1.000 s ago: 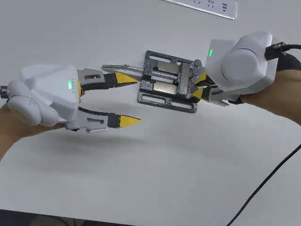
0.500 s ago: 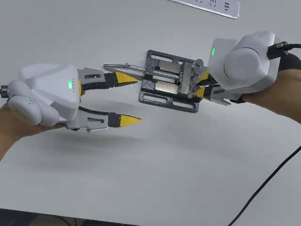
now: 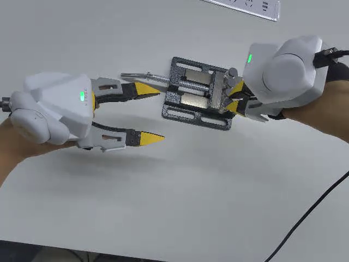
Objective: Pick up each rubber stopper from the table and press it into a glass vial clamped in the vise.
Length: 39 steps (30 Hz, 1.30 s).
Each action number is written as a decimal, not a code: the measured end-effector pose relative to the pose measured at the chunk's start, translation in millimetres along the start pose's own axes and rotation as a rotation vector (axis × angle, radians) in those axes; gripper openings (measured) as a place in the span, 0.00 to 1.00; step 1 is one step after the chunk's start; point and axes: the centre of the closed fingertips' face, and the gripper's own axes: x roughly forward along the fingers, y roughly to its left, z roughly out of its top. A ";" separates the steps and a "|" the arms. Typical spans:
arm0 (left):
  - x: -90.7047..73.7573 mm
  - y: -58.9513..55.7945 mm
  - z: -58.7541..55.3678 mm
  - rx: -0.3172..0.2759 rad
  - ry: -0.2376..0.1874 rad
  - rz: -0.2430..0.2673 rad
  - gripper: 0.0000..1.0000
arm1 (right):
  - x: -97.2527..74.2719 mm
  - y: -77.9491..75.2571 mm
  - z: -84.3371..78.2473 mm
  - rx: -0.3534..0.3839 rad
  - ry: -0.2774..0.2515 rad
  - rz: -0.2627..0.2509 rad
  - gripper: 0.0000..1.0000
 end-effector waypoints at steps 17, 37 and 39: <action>1.3 -0.9 1.5 0.002 0.000 -0.001 0.43 | -1.0 -0.1 -2.6 0.023 -0.013 -0.003 0.10; 4.1 0.7 1.0 0.001 0.002 -0.005 0.43 | 0.3 -1.2 -3.7 0.026 -0.011 0.002 0.10; 4.5 0.6 0.8 0.000 0.002 -0.006 0.43 | 0.6 -1.3 -3.8 0.024 -0.011 0.003 0.11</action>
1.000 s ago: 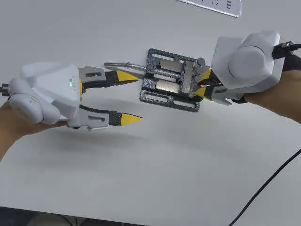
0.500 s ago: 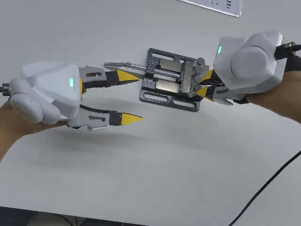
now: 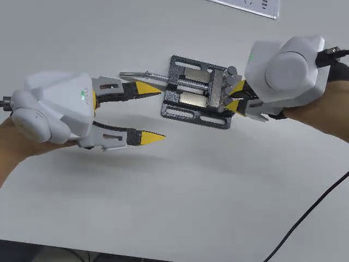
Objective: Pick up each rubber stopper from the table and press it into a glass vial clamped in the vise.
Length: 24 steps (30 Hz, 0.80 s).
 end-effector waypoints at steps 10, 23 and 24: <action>-0.3 1.0 -0.7 -0.001 0.004 0.003 0.43 | 0.5 -0.4 1.2 -0.019 -0.009 0.004 0.21; 1.8 1.1 0.2 -0.003 0.003 0.004 0.43 | -5.6 -2.7 0.8 -0.038 -0.012 0.005 0.07; 2.1 1.1 0.1 -0.003 0.003 0.004 0.43 | -5.5 -2.8 0.6 -0.040 -0.012 0.005 0.07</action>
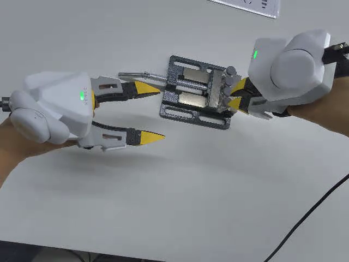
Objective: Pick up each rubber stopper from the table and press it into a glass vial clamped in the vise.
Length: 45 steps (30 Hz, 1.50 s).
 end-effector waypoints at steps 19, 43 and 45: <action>2.0 1.2 -0.3 -0.004 0.002 0.003 0.43 | 4.2 0.4 -0.5 -0.006 0.005 0.017 0.04; 3.5 1.4 0.3 -0.003 0.000 -0.001 0.43 | 3.6 1.0 0.2 -0.017 0.006 0.015 0.02; 3.8 1.3 0.6 -0.004 -0.001 -0.001 0.43 | 4.3 1.8 -1.2 -0.017 0.010 0.019 0.02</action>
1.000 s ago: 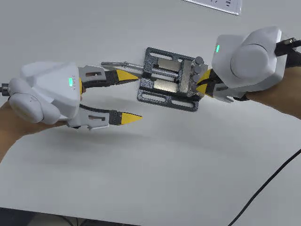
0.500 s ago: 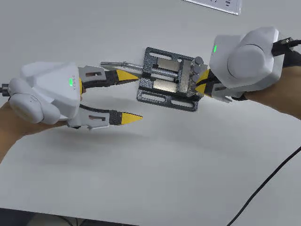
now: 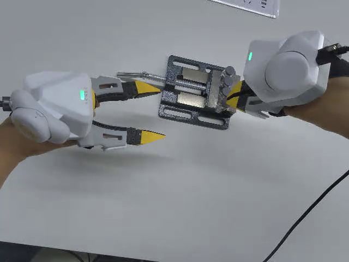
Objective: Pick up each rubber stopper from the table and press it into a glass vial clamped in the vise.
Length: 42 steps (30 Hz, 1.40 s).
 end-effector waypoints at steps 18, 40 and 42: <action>2.6 2.1 0.4 0.002 0.000 -0.004 0.43 | 0.8 -0.7 0.1 -0.013 0.013 0.004 0.02; 4.3 4.2 1.1 0.000 -0.007 0.000 0.43 | 4.8 -1.0 0.3 -0.013 0.055 0.035 0.02; 3.9 4.9 1.2 0.000 -0.007 0.001 0.43 | 4.9 -0.9 -0.3 -0.012 0.058 0.034 0.02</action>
